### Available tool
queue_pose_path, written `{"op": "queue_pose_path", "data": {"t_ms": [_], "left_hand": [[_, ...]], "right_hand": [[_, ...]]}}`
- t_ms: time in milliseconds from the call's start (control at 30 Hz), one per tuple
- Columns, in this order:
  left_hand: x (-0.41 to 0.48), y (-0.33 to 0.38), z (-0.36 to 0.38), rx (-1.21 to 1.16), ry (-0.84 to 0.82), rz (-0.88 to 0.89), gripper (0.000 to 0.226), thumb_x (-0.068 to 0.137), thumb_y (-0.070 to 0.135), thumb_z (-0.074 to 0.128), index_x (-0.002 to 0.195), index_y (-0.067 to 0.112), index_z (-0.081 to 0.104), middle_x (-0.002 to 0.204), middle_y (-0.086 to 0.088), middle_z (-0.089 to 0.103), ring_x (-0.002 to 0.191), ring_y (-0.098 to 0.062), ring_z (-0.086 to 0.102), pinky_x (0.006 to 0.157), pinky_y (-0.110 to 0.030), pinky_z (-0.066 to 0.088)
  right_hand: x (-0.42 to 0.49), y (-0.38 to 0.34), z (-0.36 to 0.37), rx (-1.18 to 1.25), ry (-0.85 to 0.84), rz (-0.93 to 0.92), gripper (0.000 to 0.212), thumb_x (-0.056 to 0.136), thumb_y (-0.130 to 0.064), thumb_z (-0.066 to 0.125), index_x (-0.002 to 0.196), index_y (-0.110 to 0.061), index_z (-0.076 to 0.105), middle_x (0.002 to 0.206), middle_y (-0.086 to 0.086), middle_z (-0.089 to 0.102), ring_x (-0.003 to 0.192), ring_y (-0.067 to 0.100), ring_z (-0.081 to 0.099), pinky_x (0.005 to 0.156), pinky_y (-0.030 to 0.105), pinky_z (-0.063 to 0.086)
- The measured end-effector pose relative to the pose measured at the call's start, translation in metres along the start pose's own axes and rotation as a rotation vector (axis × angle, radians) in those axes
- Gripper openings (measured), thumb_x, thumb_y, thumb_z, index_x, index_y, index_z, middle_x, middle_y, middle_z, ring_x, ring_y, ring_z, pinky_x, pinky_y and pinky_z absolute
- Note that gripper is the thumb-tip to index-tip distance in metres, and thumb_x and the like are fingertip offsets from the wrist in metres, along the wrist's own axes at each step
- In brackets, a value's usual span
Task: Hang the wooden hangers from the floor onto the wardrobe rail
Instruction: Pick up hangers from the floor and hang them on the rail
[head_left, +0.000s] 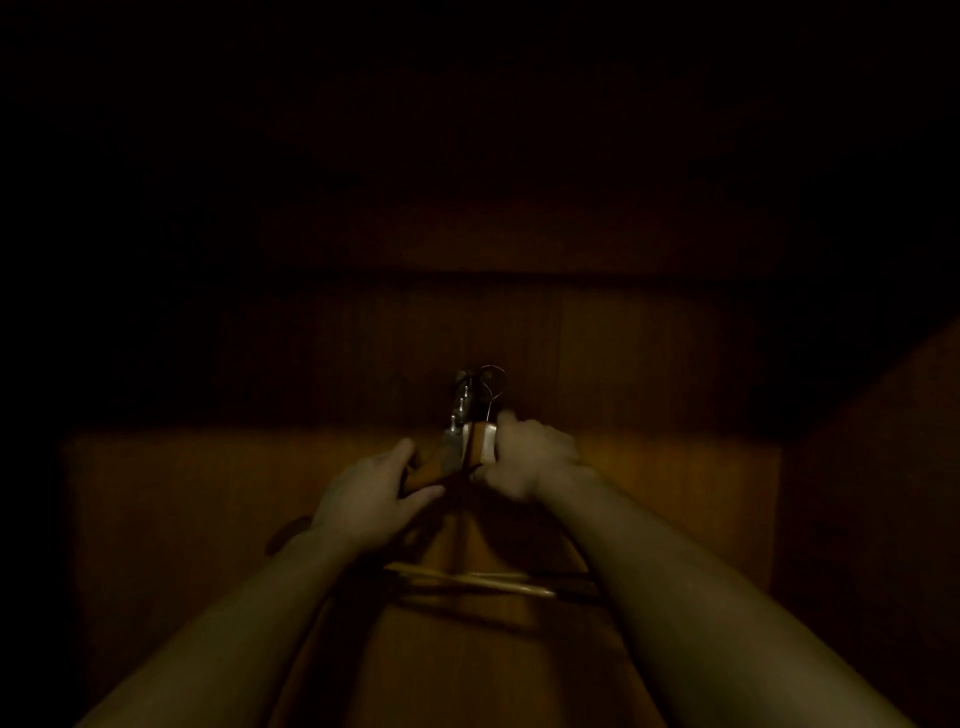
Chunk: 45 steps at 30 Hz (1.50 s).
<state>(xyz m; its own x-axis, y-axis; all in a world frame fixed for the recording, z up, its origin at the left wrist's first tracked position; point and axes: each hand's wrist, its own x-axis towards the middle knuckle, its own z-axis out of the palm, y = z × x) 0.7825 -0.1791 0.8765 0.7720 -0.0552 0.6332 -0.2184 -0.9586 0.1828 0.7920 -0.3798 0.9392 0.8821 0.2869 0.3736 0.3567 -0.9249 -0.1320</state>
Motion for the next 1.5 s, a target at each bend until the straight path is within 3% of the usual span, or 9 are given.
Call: {"op": "queue_pose_path", "data": {"t_ms": [133, 400, 533, 733, 900, 1133, 1400, 1500], "left_hand": [[0.002, -0.007, 0.006, 0.002, -0.031, 0.032, 0.045, 0.090, 0.061, 0.056, 0.121, 0.028, 0.054, 0.111, 0.007, 0.063, 0.095, -0.013, 0.060, 0.081, -0.037, 0.054], [-0.004, -0.017, 0.011, 0.018, -0.064, 0.004, 0.046, 0.090, 0.062, 0.055, 0.121, 0.028, 0.054, 0.111, 0.006, 0.063, 0.097, -0.014, 0.060, 0.083, -0.038, 0.053], [-0.008, -0.020, 0.015, -0.015, -0.174, -0.015, 0.041, 0.091, 0.056, 0.058, 0.121, 0.029, 0.059, 0.109, 0.005, 0.066, 0.096, -0.015, 0.063, 0.083, -0.034, 0.052], [-0.010, -0.017, 0.016, -0.086, -0.255, -0.116, 0.036, 0.091, 0.045, 0.066, 0.119, 0.022, 0.062, 0.112, 0.001, 0.068, 0.099, -0.016, 0.065, 0.086, -0.033, 0.052], [-0.017, -0.014, 0.007, -0.047, -0.298, -0.195, 0.044, 0.088, 0.064, 0.057, 0.115, 0.029, 0.054, 0.109, 0.004, 0.064, 0.095, -0.015, 0.062, 0.086, -0.038, 0.055], [-0.031, -0.007, -0.017, 0.001, -0.312, -0.191, 0.069, 0.086, 0.074, 0.047, 0.135, 0.026, 0.046, 0.131, -0.004, 0.057, 0.118, -0.025, 0.055, 0.096, -0.042, 0.049], [-0.064, 0.011, -0.037, 0.041, -0.348, -0.165, 0.073, 0.085, 0.077, 0.045, 0.137, 0.027, 0.042, 0.134, -0.003, 0.054, 0.120, -0.024, 0.053, 0.098, -0.043, 0.048], [-0.084, 0.020, -0.044, 0.102, -0.358, -0.140, 0.077, 0.086, 0.077, 0.042, 0.144, 0.025, 0.039, 0.145, -0.007, 0.047, 0.132, -0.027, 0.045, 0.106, -0.042, 0.042]], "right_hand": [[0.000, -0.004, 0.003, -0.035, 0.020, -0.014, 0.055, 0.091, -0.045, 0.065, 0.133, -0.018, 0.041, 0.119, 0.004, 0.060, 0.108, 0.025, 0.061, 0.087, 0.040, 0.048], [0.000, -0.013, 0.010, -0.068, 0.030, -0.035, 0.049, 0.092, -0.037, 0.062, 0.131, -0.017, 0.041, 0.113, 0.005, 0.062, 0.103, 0.026, 0.063, 0.084, 0.039, 0.048], [-0.004, -0.015, 0.016, -0.083, 0.015, -0.024, 0.048, 0.091, -0.032, 0.063, 0.130, -0.016, 0.040, 0.112, 0.005, 0.062, 0.103, 0.026, 0.063, 0.082, 0.039, 0.048], [-0.012, -0.011, 0.007, -0.072, 0.004, -0.001, 0.062, 0.085, -0.045, 0.072, 0.131, -0.017, 0.041, 0.118, 0.005, 0.059, 0.107, 0.026, 0.061, 0.087, 0.041, 0.052], [-0.028, -0.006, -0.001, -0.048, 0.064, 0.016, 0.065, 0.084, -0.048, 0.072, 0.131, -0.017, 0.040, 0.125, 0.007, 0.053, 0.112, 0.028, 0.059, 0.085, 0.040, 0.049], [-0.055, -0.011, -0.010, -0.119, -0.071, 0.112, 0.065, 0.086, -0.051, 0.069, 0.134, -0.016, 0.041, 0.124, 0.008, 0.058, 0.113, 0.028, 0.059, 0.080, 0.036, 0.044], [-0.097, -0.024, -0.008, -0.114, -0.198, 0.164, 0.058, 0.090, -0.042, 0.066, 0.137, -0.017, 0.044, 0.125, 0.008, 0.060, 0.113, 0.028, 0.060, 0.092, 0.039, 0.052], [-0.112, -0.026, -0.008, -0.118, -0.220, 0.157, 0.058, 0.090, -0.040, 0.065, 0.138, -0.016, 0.044, 0.123, 0.007, 0.060, 0.111, 0.028, 0.061, 0.092, 0.041, 0.053]]}}
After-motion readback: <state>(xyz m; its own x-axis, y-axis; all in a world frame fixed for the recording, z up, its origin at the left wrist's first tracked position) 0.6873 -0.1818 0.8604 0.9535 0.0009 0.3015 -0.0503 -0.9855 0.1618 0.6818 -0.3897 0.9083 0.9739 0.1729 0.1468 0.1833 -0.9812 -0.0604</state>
